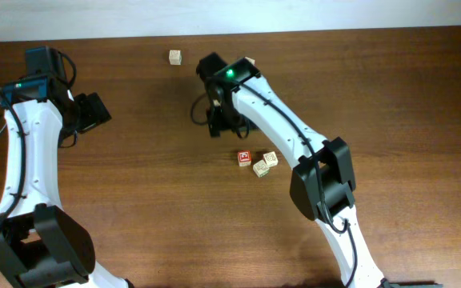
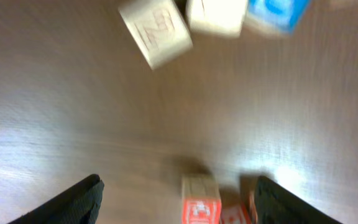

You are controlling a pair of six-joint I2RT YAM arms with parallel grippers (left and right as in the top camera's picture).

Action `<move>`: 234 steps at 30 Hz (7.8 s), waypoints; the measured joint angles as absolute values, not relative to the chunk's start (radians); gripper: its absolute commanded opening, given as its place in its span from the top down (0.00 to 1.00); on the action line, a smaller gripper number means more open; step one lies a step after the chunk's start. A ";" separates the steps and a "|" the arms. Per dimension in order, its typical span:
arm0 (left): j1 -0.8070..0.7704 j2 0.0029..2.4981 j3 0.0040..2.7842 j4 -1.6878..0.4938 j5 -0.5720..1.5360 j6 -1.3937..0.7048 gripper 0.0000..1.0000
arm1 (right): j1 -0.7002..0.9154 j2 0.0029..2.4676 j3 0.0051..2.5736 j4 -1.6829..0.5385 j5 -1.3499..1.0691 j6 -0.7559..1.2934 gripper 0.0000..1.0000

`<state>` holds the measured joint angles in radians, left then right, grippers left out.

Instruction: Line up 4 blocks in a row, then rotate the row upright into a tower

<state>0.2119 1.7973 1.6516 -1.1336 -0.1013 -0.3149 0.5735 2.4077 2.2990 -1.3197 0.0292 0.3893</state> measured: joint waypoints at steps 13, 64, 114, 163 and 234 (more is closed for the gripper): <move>0.212 1.797 1.652 -1.134 -0.101 -0.315 0.01 | 0.564 2.510 2.304 -0.997 -0.040 -0.064 0.23; 0.212 1.797 1.652 -1.141 -0.101 -0.315 0.01 | 0.693 2.548 2.304 -1.538 0.020 0.501 0.55; 0.022 1.804 1.954 -1.219 -0.101 -0.254 0.01 | 0.424 1.935 1.277 -0.904 -0.264 0.548 0.96; 0.022 1.804 1.954 -1.235 -0.101 -0.254 0.01 | 0.424 1.942 1.447 -0.603 -0.234 0.274 0.96; 0.022 1.826 1.954 -1.267 -0.056 -0.255 0.01 | 0.577 2.013 1.644 -0.782 -0.014 0.498 0.94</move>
